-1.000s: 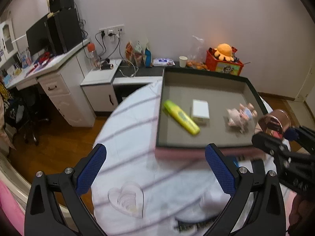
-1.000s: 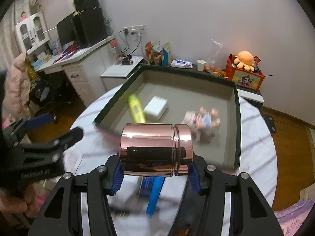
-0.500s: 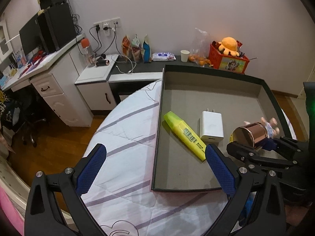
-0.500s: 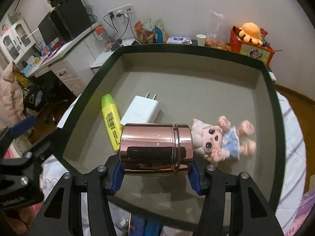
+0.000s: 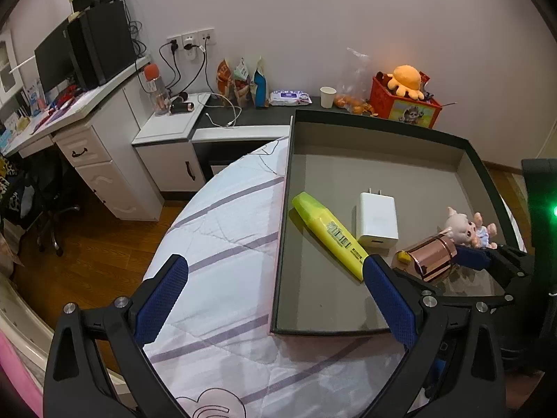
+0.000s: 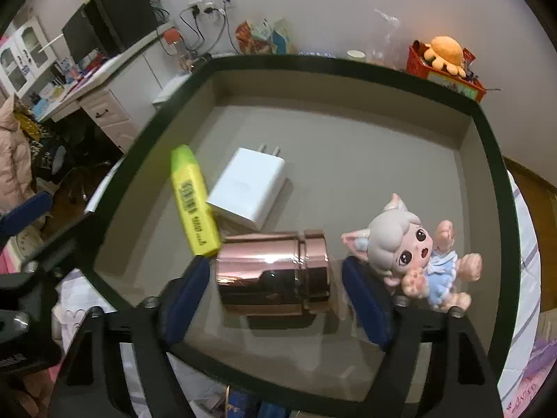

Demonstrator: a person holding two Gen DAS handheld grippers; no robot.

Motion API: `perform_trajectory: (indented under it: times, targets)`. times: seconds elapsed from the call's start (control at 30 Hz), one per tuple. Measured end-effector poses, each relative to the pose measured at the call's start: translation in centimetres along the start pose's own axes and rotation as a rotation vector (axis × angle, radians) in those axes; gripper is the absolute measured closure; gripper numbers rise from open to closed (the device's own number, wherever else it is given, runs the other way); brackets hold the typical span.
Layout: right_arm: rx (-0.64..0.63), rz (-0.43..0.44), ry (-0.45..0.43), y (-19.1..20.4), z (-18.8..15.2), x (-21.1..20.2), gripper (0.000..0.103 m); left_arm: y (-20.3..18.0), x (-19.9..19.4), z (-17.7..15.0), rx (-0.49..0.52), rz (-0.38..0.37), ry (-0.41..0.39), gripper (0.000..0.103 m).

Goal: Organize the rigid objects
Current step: 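Carry the copper cup into the pink box and open the right gripper, then lower the left gripper and grasp the white cup-shaped plastic piece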

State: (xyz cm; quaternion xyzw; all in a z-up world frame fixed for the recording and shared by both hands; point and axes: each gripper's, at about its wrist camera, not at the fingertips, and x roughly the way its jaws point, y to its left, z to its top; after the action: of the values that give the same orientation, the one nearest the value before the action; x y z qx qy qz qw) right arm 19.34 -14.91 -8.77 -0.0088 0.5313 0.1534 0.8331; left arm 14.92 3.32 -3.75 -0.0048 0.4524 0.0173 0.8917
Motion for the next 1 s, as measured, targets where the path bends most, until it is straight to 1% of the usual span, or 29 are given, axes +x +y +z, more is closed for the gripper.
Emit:
perform_trajectory:
  times: [0.13,0.33,0.43,0.5,0.6,0.83,1.0]
  targets:
    - [-0.006,-0.003,-0.044,0.4,-0.1,-1.3,0.023,0.3,-1.3,0.0,-0.015,-0.010,-0.020,0.001]
    - [0.033,0.000,-0.152,0.1,-1.1,-4.9,0.022,0.1,-4.5,-0.7,-0.040,-0.054,-0.057,0.001]
    - [0.057,-0.036,-0.199,-0.6,-2.1,-7.0,0.022,-0.7,-6.0,-1.8,-0.034,-0.069,-0.067,0.000]
    - [0.069,-0.050,-0.216,-1.0,-2.8,-8.0,0.022,-1.2,-6.3,-2.7,-0.014,-0.068,-0.056,0.000]
    - [0.109,-0.065,-0.238,-2.1,-4.7,-9.6,0.022,-2.0,-6.2,-4.4,-0.002,-0.070,-0.018,0.000]
    - [0.177,-0.068,-0.237,-3.9,-9.0,-11.1,0.022,-4.2,-5.8,-8.8,0.045,-0.084,0.056,0.000]
    - [0.205,-0.060,-0.227,-4.4,-11.5,-11.4,0.022,-5.4,-6.4,-10.6,0.069,-0.096,0.068,0.000]
